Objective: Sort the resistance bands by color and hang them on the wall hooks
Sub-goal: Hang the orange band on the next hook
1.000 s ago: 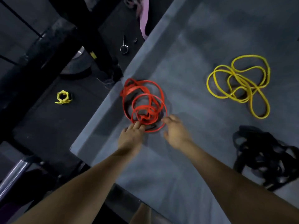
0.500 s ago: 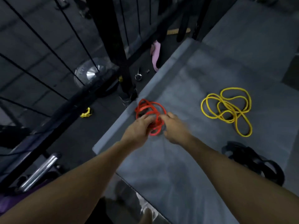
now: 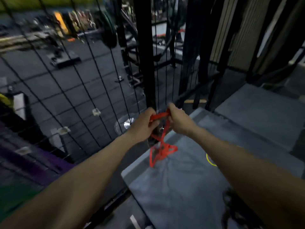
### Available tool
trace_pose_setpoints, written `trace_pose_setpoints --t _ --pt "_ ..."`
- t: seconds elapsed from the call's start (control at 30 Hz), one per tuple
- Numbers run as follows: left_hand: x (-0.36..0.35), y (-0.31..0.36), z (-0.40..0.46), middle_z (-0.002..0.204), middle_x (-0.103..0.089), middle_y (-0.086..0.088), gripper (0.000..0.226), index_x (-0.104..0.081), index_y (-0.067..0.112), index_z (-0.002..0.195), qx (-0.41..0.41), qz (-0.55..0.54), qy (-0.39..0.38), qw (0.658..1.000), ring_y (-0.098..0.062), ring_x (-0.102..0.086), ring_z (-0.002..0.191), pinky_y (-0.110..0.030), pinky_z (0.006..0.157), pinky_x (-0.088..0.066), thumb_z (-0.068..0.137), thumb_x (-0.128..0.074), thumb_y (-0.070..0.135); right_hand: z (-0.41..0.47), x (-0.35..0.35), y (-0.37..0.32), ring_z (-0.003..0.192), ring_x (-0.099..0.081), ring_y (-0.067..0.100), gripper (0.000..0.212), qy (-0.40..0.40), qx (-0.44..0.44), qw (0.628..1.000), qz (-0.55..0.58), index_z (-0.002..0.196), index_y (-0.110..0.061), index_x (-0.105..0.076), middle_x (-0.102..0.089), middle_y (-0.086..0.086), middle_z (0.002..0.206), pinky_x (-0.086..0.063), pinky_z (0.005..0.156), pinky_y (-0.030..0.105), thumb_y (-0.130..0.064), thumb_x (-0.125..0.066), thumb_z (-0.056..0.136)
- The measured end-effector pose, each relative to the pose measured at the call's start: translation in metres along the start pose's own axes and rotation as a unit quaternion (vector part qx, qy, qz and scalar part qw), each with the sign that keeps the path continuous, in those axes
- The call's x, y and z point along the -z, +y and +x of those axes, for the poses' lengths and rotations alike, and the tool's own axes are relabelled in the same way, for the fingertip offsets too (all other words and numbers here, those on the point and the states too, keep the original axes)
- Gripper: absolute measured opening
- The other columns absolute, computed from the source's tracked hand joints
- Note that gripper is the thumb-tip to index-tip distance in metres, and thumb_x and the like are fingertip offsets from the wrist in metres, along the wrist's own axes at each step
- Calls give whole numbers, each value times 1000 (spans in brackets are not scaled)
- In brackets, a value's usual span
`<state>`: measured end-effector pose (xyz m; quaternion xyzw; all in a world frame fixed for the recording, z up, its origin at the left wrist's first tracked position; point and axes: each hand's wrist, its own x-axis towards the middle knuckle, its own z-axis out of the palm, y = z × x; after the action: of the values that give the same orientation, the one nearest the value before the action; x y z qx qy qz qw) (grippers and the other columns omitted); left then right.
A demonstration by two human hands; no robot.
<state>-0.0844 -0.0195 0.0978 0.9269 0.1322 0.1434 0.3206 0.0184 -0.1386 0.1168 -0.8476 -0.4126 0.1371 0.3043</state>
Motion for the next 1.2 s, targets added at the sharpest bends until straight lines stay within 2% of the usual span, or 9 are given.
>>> trace_pose_setpoints --t 0.2,0.33,0.47,0.57,0.67,0.87,0.97,1.1,1.2 --pt "87 70 -16 65 -38 2 22 -42 22 74 54 -118 122 984 -13 -40 63 -37 72 -47 96 -47 21 -23 69 -67 60 -41 15 5 44 118 992 -7 90 -12 -40 -44 -3 66 -35 61 33 -12 -43 94" --pt "130 102 -28 69 -42 3 24 -43 23 72 69 -171 182 966 -9 -39 64 -24 62 -36 96 -47 20 -35 105 -100 61 -47 17 13 62 157 985 -23 83 -15 -48 -48 -5 66 -38 60 32 -20 -50 95" --pt "177 122 -34 89 -52 1 17 -51 16 93 98 -223 263 933 -18 -49 92 -25 68 -39 97 -44 31 -36 134 -117 79 -56 31 12 73 139 979 -127 83 -12 -53 -53 9 81 -36 62 31 -14 -47 92" --pt "209 127 -39 106 -58 -21 25 -52 10 103 104 -244 330 906 -37 -55 103 -43 79 -46 96 -46 33 -34 147 -115 85 -58 29 14 69 97 979 -168 88 -9 -58 -57 11 87 -43 68 33 -10 -44 91" --pt "235 130 -39 100 -54 -18 30 -54 8 110 102 -263 369 885 -23 -54 81 -33 67 -43 96 -47 33 -31 156 -122 87 -58 28 22 60 61 981 -173 102 -6 -61 -62 14 99 -45 69 31 -10 -42 93" --pt "273 125 -36 62 -33 2 38 -52 -4 115 82 -316 348 879 -12 -32 55 -24 54 -32 97 -46 29 -17 158 -177 43 -49 7 30 90 79 979 163 71 -13 -48 -49 3 64 -42 42 16 -7 -38 98" --pt "290 133 -38 59 -33 4 17 -55 16 84 47 -388 324 862 -9 -30 53 -24 53 -28 96 -48 24 -13 160 -205 39 -46 2 26 84 116 976 163 72 -10 -51 -47 1 59 -44 44 15 -20 -51 95" --pt "303 147 -33 64 -38 5 13 -52 19 83 23 -493 271 826 -6 -32 54 -19 52 -28 96 -48 22 -19 142 -242 60 -50 10 24 -61 177 968 165 94 -2 -63 -56 2 73 -42 54 20 -24 -66 86" --pt "306 155 -28 65 -40 5 12 -52 17 84 18 -527 252 811 -5 -34 53 -18 53 -31 95 -50 22 -18 118 -267 45 -41 3 13 -99 220 947 213 85 -6 -63 -51 -4 61 -34 44 16 -17 -69 83"
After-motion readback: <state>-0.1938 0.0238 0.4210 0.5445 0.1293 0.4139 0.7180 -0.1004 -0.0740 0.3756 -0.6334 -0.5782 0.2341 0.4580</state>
